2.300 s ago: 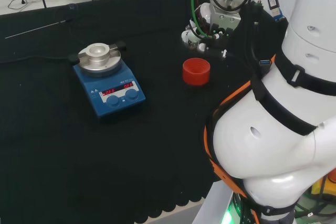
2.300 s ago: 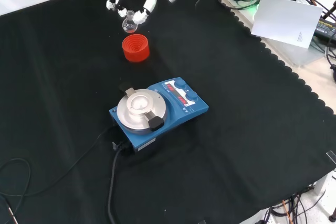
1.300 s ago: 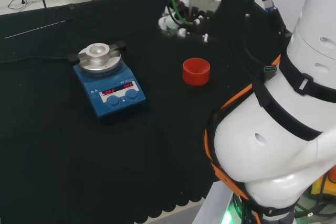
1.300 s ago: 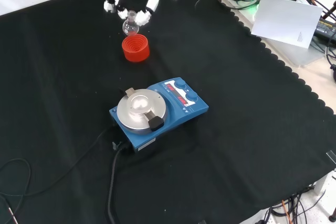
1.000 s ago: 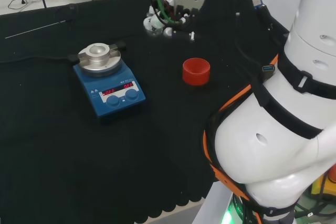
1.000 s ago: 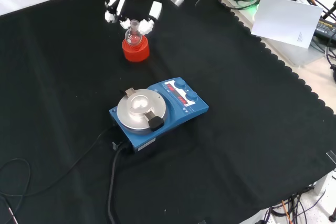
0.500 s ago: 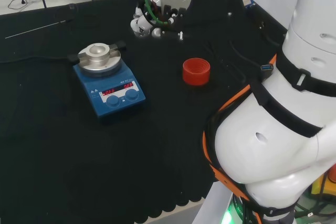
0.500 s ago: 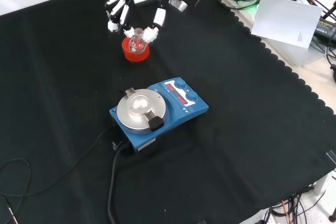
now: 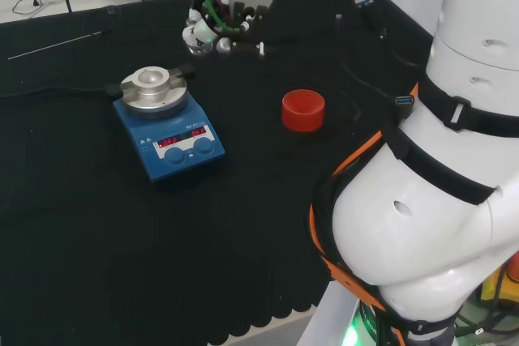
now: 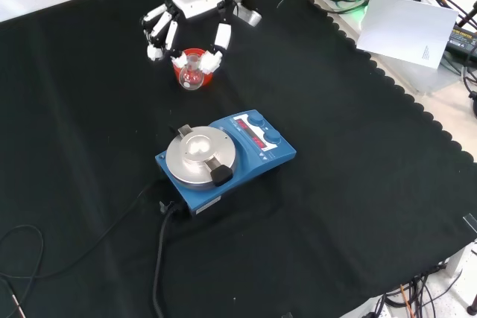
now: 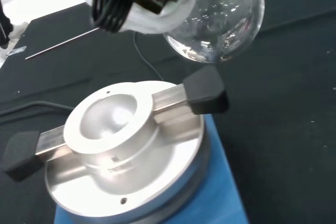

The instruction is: Place the round-bottom flask on the heater.

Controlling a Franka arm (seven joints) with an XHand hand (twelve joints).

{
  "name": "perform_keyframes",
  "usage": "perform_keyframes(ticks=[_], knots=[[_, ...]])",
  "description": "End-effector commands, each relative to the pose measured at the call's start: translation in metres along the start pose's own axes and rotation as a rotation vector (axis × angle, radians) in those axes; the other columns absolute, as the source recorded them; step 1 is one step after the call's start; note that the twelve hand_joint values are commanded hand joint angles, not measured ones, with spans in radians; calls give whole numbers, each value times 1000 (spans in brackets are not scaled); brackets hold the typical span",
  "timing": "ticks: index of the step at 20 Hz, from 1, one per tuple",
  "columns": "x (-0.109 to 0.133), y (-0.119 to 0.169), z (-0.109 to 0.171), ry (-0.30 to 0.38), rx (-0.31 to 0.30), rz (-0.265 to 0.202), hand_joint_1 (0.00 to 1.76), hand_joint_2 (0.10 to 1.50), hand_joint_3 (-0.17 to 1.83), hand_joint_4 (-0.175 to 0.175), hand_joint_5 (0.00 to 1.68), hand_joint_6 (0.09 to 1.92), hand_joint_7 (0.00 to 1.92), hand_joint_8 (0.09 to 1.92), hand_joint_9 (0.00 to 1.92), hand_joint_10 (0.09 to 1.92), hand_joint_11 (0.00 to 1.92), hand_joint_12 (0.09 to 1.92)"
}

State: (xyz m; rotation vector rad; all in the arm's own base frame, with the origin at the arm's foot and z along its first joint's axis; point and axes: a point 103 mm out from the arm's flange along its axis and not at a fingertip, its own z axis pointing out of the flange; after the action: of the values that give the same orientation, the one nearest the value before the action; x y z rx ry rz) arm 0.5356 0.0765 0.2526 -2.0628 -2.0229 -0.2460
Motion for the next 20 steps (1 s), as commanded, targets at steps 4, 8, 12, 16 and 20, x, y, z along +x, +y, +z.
perform_keyframes(ticks=[4, 8, 12, 16, 20], knots=[[27, 10, 12, -1, 30, -37, 1104, 684, 764, 77, 1107, 1014, 458, 644, 643, 619, 158, 1361], [37, 14, 15, 2, 39, -50, 1105, 683, 766, 77, 1107, 1013, 457, 643, 644, 619, 159, 1360], [49, 17, 18, 12, 49, -62, 1105, 682, 767, 77, 1109, 1012, 456, 643, 645, 618, 160, 1360], [63, 17, 25, 8, 59, -80, 1105, 681, 769, 77, 1110, 1011, 453, 642, 645, 618, 160, 1360], [73, 16, 32, 8, 70, -97, 1106, 679, 770, 77, 1111, 1010, 450, 641, 645, 618, 160, 1359]])
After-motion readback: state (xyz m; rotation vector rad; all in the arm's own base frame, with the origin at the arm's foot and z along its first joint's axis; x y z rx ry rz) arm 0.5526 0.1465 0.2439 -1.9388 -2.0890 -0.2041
